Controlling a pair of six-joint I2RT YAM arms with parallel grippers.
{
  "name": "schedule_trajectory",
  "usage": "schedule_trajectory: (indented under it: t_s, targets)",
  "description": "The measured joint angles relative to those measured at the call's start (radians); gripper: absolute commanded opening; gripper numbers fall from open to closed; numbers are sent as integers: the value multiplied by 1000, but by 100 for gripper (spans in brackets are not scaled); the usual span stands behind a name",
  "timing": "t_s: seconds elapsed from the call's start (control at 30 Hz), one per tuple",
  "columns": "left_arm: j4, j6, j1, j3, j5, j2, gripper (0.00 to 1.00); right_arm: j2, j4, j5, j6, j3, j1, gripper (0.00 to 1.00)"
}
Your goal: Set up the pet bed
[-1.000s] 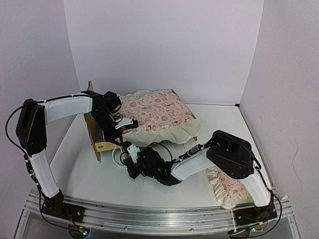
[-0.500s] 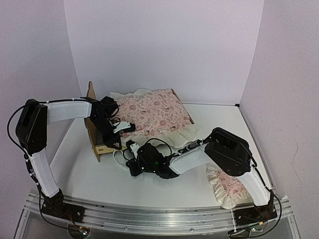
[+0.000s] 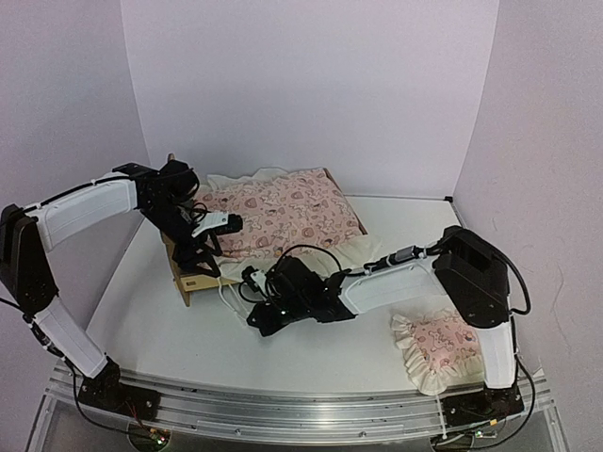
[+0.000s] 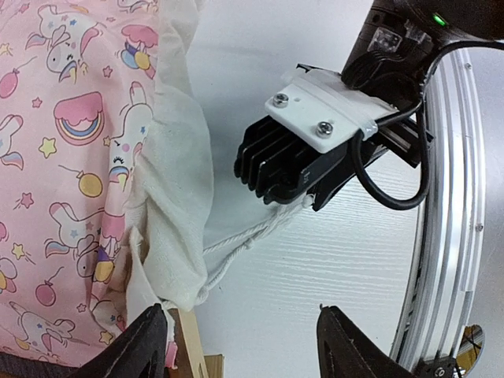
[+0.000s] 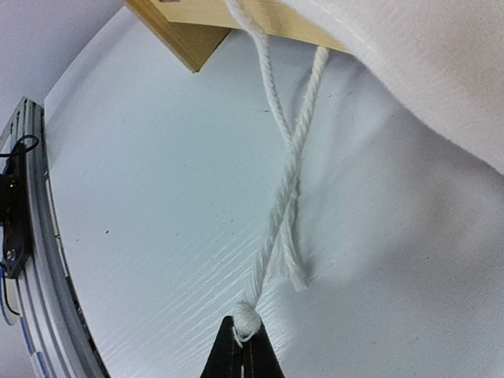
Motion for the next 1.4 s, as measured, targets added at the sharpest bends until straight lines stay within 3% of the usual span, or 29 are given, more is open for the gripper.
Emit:
schedule_trajectory:
  t_s: [0.1, 0.23, 0.47, 0.6, 1.0, 1.2, 1.4]
  targets:
    - [5, 34, 3, -19, 25, -14, 59, -19, -25, -36, 15, 0, 0, 0]
    - [82, 42, 3, -160, 25, -82, 60, -20, -52, -83, 59, 5, -3, 0]
    - [429, 110, -58, -587, 10, -371, 60, -20, -62, -149, 114, 23, -17, 0]
    - [632, 164, -107, -744, -41, -411, 60, -20, -62, -165, 143, 31, -19, 0]
    - [850, 199, -160, -746, -155, -161, 63, -20, -72, -197, 242, 33, -46, 0]
    - [943, 181, -165, -746, -161, -158, 58, -19, -77, -265, 242, 35, -59, 0]
    - [985, 188, -165, -760, -110, -218, 60, -9, -59, -321, 242, 57, -60, 0]
